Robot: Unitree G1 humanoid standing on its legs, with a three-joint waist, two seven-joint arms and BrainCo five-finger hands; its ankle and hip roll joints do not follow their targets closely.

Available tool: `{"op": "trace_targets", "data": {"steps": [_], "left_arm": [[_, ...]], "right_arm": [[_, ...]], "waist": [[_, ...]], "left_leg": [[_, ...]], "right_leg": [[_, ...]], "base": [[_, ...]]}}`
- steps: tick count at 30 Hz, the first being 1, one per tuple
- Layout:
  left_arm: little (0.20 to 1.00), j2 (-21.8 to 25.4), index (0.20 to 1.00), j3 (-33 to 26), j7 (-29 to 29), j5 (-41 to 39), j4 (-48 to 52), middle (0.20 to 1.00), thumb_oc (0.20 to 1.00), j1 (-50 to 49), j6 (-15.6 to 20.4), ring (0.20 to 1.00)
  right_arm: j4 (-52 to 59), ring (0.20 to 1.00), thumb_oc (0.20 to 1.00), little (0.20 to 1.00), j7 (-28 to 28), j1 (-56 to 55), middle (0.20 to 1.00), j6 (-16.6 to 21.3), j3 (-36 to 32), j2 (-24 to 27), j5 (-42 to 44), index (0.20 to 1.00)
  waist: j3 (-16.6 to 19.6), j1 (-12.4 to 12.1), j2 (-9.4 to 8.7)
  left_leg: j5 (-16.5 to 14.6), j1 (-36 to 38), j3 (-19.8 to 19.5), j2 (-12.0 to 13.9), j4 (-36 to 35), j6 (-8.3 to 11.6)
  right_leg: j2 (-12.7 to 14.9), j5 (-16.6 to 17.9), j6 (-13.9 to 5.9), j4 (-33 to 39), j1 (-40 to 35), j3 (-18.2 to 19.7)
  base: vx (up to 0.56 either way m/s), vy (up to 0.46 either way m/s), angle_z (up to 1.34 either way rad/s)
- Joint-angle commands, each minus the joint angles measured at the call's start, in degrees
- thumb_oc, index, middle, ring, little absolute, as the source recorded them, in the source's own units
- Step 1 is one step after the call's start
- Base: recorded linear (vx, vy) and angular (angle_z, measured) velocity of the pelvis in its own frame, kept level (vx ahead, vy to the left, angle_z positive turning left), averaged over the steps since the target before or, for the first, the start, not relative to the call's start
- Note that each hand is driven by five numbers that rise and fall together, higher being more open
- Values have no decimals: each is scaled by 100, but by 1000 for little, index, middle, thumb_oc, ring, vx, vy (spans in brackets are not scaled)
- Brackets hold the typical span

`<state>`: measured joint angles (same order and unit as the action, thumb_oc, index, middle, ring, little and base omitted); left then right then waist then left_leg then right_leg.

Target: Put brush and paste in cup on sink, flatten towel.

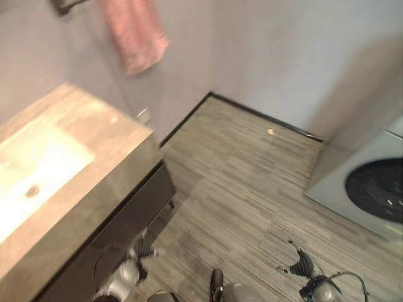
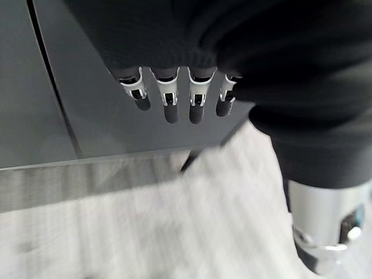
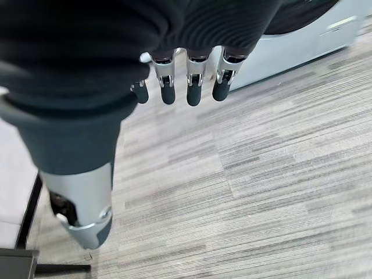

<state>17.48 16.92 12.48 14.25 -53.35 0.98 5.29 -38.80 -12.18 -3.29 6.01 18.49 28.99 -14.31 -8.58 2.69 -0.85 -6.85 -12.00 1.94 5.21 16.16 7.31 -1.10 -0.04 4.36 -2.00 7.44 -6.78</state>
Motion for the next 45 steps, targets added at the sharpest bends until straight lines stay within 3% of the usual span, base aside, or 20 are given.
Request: {"op": "trace_targets", "data": {"steps": [1, 2, 3, 6, 8, 10, 11, 12, 15, 16, 19, 21, 23, 28, 33, 41, 44, 45], "left_arm": [[1000, 134, 1000, 33, 181, -85, -123, 1000, 1000, 306, 125, 1000], [1000, 132, 1000, 32, 182, -84, -126, 1000, 1000, 308, 126, 1000], [1000, 161, 1000, 85, 153, -24, -120, 1000, 1000, 318, 147, 1000], [1000, 286, 1000, 159, 47, 91, 291, 1000, 1000, 246, 231, 1000], [1000, 294, 1000, 10, 133, -83, 320, 1000, 1000, 177, 265, 1000], [1000, 394, 1000, -129, 189, -226, 691, 1000, 1000, 16, 296, 1000], [1000, 544, 1000, -68, 91, -255, 1075, 1000, 1000, 8, 315, 1000], [1000, 602, 1000, -25, 53, -292, 1132, 1000, 1000, 48, 329, 1000], [1000, 644, 1000, -177, -80, -741, 1451, 1000, 1000, -35, 376, 1000], [1000, 648, 1000, -178, -83, -743, 1458, 1000, 1000, -37, 371, 1000], [1000, 651, 1000, -425, -104, -1579, 2119, 1000, 1000, -77, 451, 1000], [1000, 778, 1000, -599, -77, -1816, 3108, 1000, 1000, -183, 558, 1000], [1000, 678, 1000, -644, -98, -2144, 3241, 1000, 1000, -138, 622, 1000], [1000, 572, 1000, -436, -21, -1935, 3168, 1000, 1000, 133, 495, 1000], [1000, 628, 1000, -408, -172, -2099, 3296, 1000, 1000, 74, 438, 1000], [1000, 641, 1000, -533, -341, -2229, 3024, 1000, 1000, -169, 303, 1000], [1000, 593, 1000, -616, -316, -2110, 2744, 1000, 1000, -235, 247, 1000], [1000, 572, 1000, -770, -276, -2111, 2730, 1000, 1000, -403, 241, 1000]], "right_arm": [[-88, 1000, 1000, 1000, 20, -67, 1000, 196, -173, 71, 109, 1000], [-89, 1000, 1000, 1000, 20, -66, 1000, 196, -172, 72, 109, 1000], [-49, 1000, 1000, 1000, 69, 5, 1000, 205, -124, 102, 75, 1000], [455, 1000, 1000, 1000, 263, 217, 1000, 260, 605, 530, -1109, 1000], [327, 1000, 1000, 1000, 244, 153, 1000, 229, 192, 142, -307, 1000], [492, 1000, 1000, 1000, 229, 171, 1000, 247, 142, 73, -261, 1000], [654, 1000, 1000, 1000, 196, 103, 1000, 248, 43, 74, -200, 1000], [714, 1000, 1000, 1000, 188, 45, 1000, 264, -51, 39, -31, 1000], [722, 1000, 1000, 1000, 286, -78, 1000, 294, -291, -56, 519, 1000], [725, 1000, 1000, 1000, 288, -78, 1000, 293, -292, -57, 520, 1000], [803, 1000, 1000, 1000, 468, -105, 1000, 417, -690, -337, 1970, 1000], [1186, 1000, 1000, 1000, 605, -279, 1000, 581, -1029, -590, 3079, 1000], [1142, 1000, 1000, 1000, 497, -240, 1000, 616, -1129, -621, 3120, 1000], [1030, 1000, 1000, 1000, 353, -40, 1000, 566, -1125, -726, 3182, 1000], [912, 1000, 1000, 1000, 355, 10, 1000, 524, -1196, -737, 3218, 1000], [743, 1000, 1000, 1000, 533, -60, 1000, 332, -1175, -738, 3147, 1000], [581, 1000, 1000, 1000, 581, -90, 1000, 206, -1149, -722, 2880, 1000], [479, 1000, 1000, 1000, 590, 6, 1000, 172, -1097, -685, 2730, 1000]], "waist": [[-61, -292, -94], [-67, -298, -97], [-57, -258, -105], [-10, -429, -76], [-36, -439, -76], [-50, -570, -111], [-67, -581, -166], [-88, -519, -197], [-120, -528, -189], [-106, -529, -192], [-161, -506, -133], [-293, -523, -92], [-302, -522, -99], [-244, -528, -161], [-195, -570, -238], [-98, -662, -335], [-135, -609, -343], [-263, -637, -280]], "left_leg": [[893, -291, -90, -189, -779, -346], [893, -279, -82, -190, -787, -347], [777, -186, 183, -132, -723, -359], [592, 189, 361, -322, -982, -525], [430, 501, 832, -317, -993, -615], [334, 572, 1055, -248, -865, -629], [321, 507, 1100, -216, -469, -592], [267, 394, 1003, -212, -127, -588], [-73, 275, 1104, -33, 606, -615], [-57, 256, 1106, -34, 599, -618], [-433, 141, 1055, 125, 1372, -693], [-825, 73, 1035, 218, 2022, -834], [-947, 15, 961, 230, 2282, -874], [-1027, 6, 892, 164, 2209, -929], [-915, -23, 799, 65, 1981, -905], [-752, 178, 746, -230, 1329, -930], [-730, 392, 749, -462, 1046, -1095], [-776, 616, 954, -376, 976, -1146]], "right_leg": [[583, -351, -1117, -6, -519, 104], [585, -353, -1117, -7, -524, 112], [637, -425, -1143, -102, -547, 154], [801, -457, -1236, -395, -482, -1], [996, -329, -1354, -717, -301, -268], [1082, -288, -1334, -979, -142, -786], [1029, -383, -1286, -1016, -116, -963], [872, -516, -1189, -1099, -108, -732], [840, -881, -1007, -1618, -82, -842], [840, -867, -1003, -1610, -64, -842], [802, -1280, -864, -2351, 92, -868], [814, -1624, -759, -2964, 171, -896], [799, -1752, -713, -3153, 180, -905], [804, -1759, -708, -3071, 127, -950], [811, -1584, -766, -2734, 30, -985], [995, -1131, -1031, -2322, -76, -802], [1209, -153, -1253, -2972, 385, -499], [1366, -13, -1291, -3468, 977, -758]], "base": [[227, 78, -40], [110, 101, -34], [121, 142, -57], [122, 233, -48], [61, 227, -78], [19, 93, -133], [32, -10, -163], [20, -42, -130], [20, -10, 47], [26, 2, 12], [2, -22, -16], [2, -32, -13], [11, -51, -3], [11, -16, 3], [50, 13, 11], [88, 103, 3], [116, 236, 5], [119, 235, -9]]}}
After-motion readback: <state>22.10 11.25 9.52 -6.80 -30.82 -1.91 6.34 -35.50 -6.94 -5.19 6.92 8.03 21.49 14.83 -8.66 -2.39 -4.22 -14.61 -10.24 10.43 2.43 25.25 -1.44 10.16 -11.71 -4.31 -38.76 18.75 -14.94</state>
